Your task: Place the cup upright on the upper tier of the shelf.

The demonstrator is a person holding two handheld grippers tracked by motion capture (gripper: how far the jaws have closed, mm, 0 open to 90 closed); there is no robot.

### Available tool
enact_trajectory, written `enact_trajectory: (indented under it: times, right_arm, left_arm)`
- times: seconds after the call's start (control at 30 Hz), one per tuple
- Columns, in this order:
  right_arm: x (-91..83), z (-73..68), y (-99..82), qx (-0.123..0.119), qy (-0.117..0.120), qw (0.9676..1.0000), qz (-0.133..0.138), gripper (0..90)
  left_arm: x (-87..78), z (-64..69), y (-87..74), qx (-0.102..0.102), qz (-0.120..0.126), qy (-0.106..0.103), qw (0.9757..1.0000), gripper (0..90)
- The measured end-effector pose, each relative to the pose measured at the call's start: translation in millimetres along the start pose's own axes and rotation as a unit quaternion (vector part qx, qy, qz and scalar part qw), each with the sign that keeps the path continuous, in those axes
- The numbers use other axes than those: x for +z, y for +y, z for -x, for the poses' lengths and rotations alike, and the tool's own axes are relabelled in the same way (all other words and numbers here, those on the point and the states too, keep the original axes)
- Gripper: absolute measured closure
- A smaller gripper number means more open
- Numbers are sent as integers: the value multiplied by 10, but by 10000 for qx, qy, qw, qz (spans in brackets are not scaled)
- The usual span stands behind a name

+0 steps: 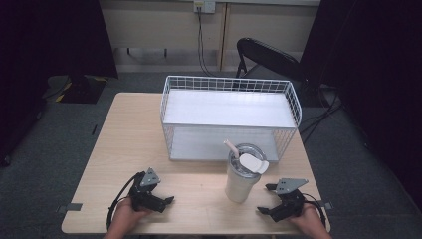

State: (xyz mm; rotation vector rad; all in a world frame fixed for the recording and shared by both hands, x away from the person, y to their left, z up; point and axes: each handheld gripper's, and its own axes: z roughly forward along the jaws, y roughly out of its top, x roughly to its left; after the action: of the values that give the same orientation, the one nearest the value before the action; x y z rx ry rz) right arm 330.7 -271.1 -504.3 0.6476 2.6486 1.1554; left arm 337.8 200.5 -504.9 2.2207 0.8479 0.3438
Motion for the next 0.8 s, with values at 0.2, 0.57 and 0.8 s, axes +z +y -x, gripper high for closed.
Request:
enact_trajectory:
  times: [0.2, 0.57, 0.8]
  right_arm:
    - [-6, -12, 1, 133, -65, 9999, -1, 115]
    - [-9, -1, 117, 334, 66, 9994, -9, 170]
    - [-3, -11, 247, 315, 163, 9993, 109, 165]
  left_arm:
    - [0, 0, 0, 0, 1, 0, 10000, 1]
    - [0, 0, 0, 0, 2, -1, 10000, 1]
    - [0, 0, 0, 0, 1, 0, 10000, 1]
